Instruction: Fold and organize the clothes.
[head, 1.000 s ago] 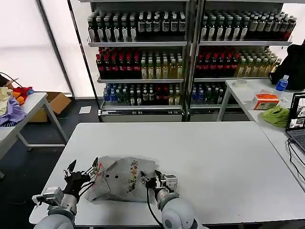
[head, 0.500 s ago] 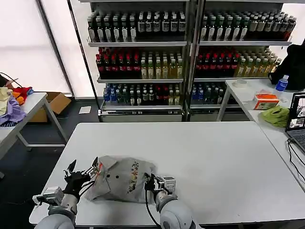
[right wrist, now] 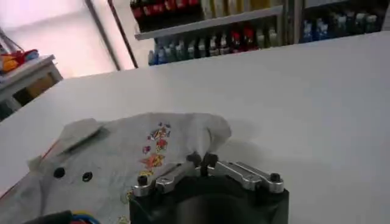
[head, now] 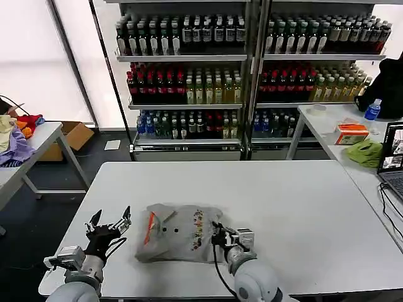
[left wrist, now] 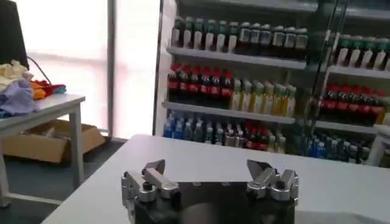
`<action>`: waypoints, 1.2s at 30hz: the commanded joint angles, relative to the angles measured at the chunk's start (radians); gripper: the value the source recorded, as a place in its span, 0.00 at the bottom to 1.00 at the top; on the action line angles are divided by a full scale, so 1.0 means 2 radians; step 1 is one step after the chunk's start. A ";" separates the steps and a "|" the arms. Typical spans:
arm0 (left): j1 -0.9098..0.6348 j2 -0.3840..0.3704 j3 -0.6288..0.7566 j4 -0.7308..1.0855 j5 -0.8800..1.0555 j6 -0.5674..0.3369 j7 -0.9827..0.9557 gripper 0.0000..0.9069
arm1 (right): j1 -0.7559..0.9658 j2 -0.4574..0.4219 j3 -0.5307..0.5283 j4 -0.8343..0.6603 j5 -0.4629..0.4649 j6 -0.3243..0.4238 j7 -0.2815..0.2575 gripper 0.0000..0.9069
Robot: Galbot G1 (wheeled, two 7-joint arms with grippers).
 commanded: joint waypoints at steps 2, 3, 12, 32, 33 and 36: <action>-0.001 0.000 0.000 -0.002 0.000 0.000 0.000 1.00 | -0.023 -0.151 0.107 0.026 0.037 0.001 -0.024 0.00; 0.001 -0.001 0.001 -0.003 0.000 -0.001 0.000 1.00 | -0.022 -0.160 0.116 0.018 0.036 0.001 -0.028 0.00; 0.005 -0.006 0.006 -0.011 0.001 0.000 0.001 1.00 | 0.019 -0.139 0.121 -0.061 -0.015 0.002 -0.047 0.19; 0.013 -0.013 0.012 -0.010 0.007 -0.004 0.007 1.00 | -0.082 -0.083 0.138 0.065 -0.043 0.017 -0.031 1.00; 0.012 -0.014 0.013 -0.007 0.007 -0.004 0.007 1.00 | -0.080 -0.080 0.137 0.059 -0.028 0.015 -0.028 1.00; 0.011 -0.016 0.015 0.001 0.009 -0.006 0.007 1.00 | -0.072 -0.070 0.132 0.038 0.005 0.007 -0.018 1.00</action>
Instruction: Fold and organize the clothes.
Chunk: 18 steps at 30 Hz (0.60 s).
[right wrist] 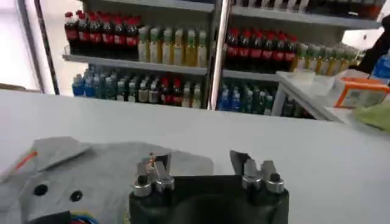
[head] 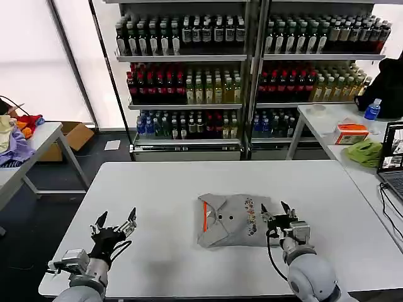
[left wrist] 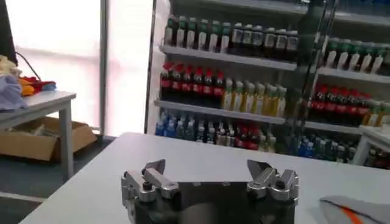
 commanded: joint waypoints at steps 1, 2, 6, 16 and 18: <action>0.000 -0.003 0.004 0.011 0.002 -0.004 0.002 1.00 | -0.017 0.030 -0.001 -0.006 0.093 -0.013 0.023 1.00; 0.000 -0.004 0.004 0.009 0.002 -0.004 0.002 1.00 | -0.014 0.033 -0.002 -0.012 0.096 -0.013 0.023 1.00; -0.002 -0.004 0.005 0.007 0.002 -0.003 0.005 1.00 | -0.002 0.038 -0.004 -0.028 0.120 -0.019 0.024 1.00; 0.001 -0.001 0.004 0.013 0.002 -0.002 0.008 1.00 | 0.010 0.049 -0.004 -0.063 0.138 -0.019 0.028 1.00; 0.001 0.001 0.004 0.013 0.002 -0.002 0.009 1.00 | 0.010 0.046 -0.001 -0.060 0.146 -0.019 0.030 1.00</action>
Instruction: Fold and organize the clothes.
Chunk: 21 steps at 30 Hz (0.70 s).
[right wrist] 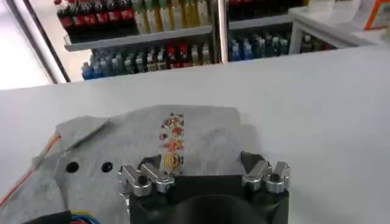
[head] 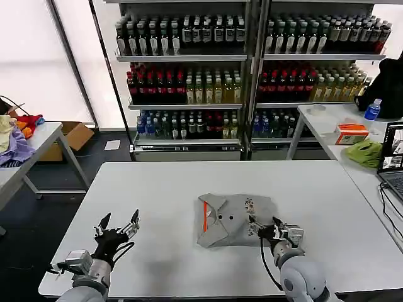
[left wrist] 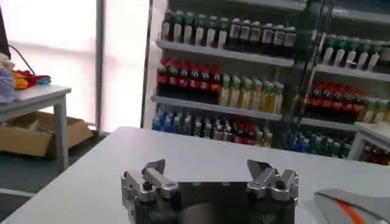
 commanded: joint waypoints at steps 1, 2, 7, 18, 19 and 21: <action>0.001 0.002 0.000 0.003 0.000 0.001 0.001 1.00 | 0.004 0.008 0.005 -0.024 0.045 -0.003 0.009 1.00; 0.001 0.002 0.000 0.002 0.000 0.001 0.001 1.00 | 0.004 0.007 0.008 -0.020 0.048 -0.004 0.010 1.00; 0.003 -0.001 -0.002 -0.005 0.000 -0.004 0.002 1.00 | -0.010 0.003 0.027 0.040 0.013 0.008 0.005 1.00; 0.023 -0.020 -0.008 -0.057 0.005 -0.034 0.018 1.00 | -0.101 -0.068 0.176 0.172 -0.136 0.024 -0.019 1.00; 0.024 -0.021 -0.009 -0.056 0.006 -0.037 0.018 1.00 | -0.117 -0.068 0.193 0.171 -0.139 0.025 -0.012 1.00; 0.026 -0.021 -0.011 -0.055 0.008 -0.044 0.018 1.00 | -0.134 -0.057 0.211 0.166 -0.140 0.027 0.005 1.00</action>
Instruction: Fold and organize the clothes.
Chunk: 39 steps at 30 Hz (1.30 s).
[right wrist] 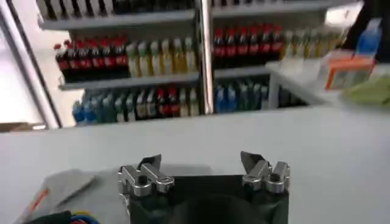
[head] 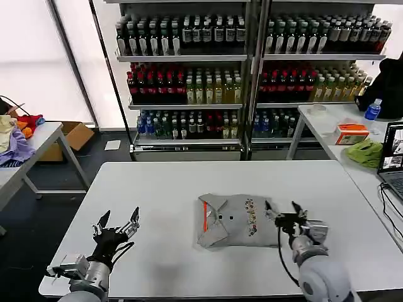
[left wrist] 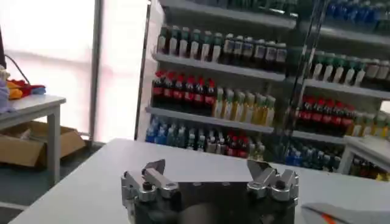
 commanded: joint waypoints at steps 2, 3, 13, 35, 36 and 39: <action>0.008 -0.006 -0.006 -0.022 0.004 -0.030 0.003 1.00 | -0.102 -0.017 0.145 0.067 -0.089 0.014 0.023 1.00; 0.007 -0.006 -0.010 -0.021 0.017 -0.033 0.003 1.00 | -0.105 -0.013 0.146 0.065 -0.092 0.016 0.023 1.00; 0.001 0.002 -0.009 -0.012 0.049 -0.043 0.009 1.00 | -0.117 0.020 0.121 0.067 -0.114 0.023 0.024 1.00; -0.007 0.003 -0.017 -0.001 0.060 -0.016 0.029 1.00 | -0.116 0.017 0.099 0.052 -0.139 0.027 0.015 1.00; -0.007 0.003 -0.017 -0.001 0.060 -0.017 0.029 1.00 | -0.115 0.017 0.098 0.052 -0.139 0.027 0.015 1.00; -0.007 0.001 -0.016 0.002 0.059 -0.017 0.028 1.00 | -0.114 0.015 0.096 0.049 -0.140 0.027 0.014 1.00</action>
